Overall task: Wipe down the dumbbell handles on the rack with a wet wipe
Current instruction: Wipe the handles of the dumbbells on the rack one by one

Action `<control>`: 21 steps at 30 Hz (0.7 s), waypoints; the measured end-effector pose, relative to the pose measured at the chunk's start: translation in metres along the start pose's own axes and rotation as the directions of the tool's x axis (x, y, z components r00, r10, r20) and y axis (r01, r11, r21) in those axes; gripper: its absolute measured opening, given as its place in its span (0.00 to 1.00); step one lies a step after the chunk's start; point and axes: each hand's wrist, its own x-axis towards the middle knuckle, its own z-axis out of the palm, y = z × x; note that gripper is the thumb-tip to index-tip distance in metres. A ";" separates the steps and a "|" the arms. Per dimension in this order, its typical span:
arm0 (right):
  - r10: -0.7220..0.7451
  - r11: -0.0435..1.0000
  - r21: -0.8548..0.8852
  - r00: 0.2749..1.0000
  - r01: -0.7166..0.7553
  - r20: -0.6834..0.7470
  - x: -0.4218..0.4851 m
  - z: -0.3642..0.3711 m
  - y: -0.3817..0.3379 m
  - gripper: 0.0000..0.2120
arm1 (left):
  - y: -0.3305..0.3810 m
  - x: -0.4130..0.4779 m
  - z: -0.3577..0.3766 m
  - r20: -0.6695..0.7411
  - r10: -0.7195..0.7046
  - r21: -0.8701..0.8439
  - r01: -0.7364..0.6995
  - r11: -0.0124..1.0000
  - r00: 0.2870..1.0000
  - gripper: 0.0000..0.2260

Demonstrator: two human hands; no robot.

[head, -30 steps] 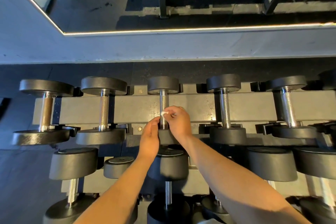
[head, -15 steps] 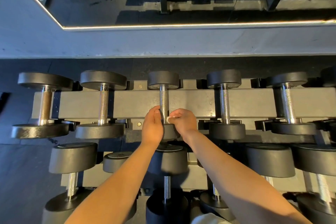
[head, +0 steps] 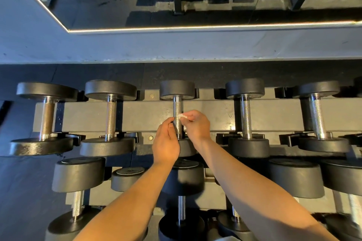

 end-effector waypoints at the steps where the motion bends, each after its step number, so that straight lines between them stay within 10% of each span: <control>1: 0.014 1.000 -0.018 1.000 -0.013 0.022 -0.006 -0.001 0.005 0.02 | 0.000 0.000 0.000 -0.004 0.001 0.001 -0.001 1.000 1.000 0.15; 21: 0.073 0.993 0.097 0.993 -0.064 -0.091 -0.020 0.008 0.000 0.04 | -0.003 0.000 0.001 -0.007 -0.013 -0.008 0.013 1.000 1.000 0.16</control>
